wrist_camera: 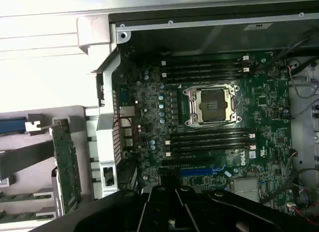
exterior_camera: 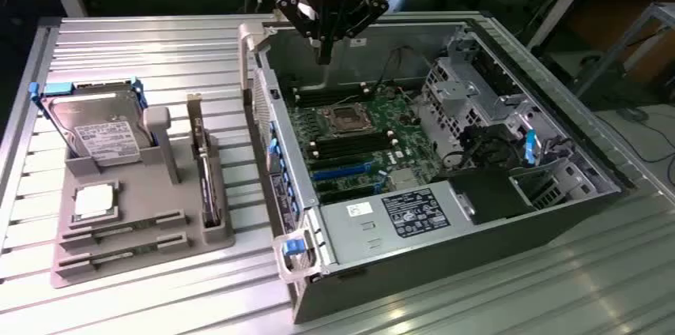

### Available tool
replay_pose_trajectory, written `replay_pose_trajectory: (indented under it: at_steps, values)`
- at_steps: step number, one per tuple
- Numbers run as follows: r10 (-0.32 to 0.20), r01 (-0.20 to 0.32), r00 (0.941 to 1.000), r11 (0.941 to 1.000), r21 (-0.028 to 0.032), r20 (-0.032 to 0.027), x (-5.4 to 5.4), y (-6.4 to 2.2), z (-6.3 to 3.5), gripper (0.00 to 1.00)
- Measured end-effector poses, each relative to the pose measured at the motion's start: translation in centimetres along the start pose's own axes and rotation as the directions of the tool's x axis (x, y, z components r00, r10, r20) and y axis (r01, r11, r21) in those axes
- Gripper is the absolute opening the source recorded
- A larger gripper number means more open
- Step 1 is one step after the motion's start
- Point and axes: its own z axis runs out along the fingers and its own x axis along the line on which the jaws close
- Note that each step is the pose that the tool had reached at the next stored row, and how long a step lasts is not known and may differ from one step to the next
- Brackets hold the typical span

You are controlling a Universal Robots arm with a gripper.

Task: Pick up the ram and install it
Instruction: 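Reach for the ram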

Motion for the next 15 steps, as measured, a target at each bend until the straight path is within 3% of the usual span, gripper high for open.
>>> replay_pose_trajectory:
  at_steps: [2,11,12,14,15]
  values:
    - [0.002,-0.002,1.0000,1.0000,0.0000,0.0001,0.1,0.00,0.00,0.10]
    - [0.002,-0.002,1.0000,1.0000,0.0001,0.0002,4.1,-0.33,-0.11,0.10]
    - [0.003,-0.003,1.0000,1.0000,0.0000,0.0001,4.9,-0.40,-0.13,0.10]
    - [0.002,-0.002,1.0000,1.0000,0.0000,0.0002,7.9,-0.70,-0.21,0.10]
    - [0.003,-0.003,1.0000,1.0000,0.0002,0.0000,8.9,-0.84,-0.25,0.10]
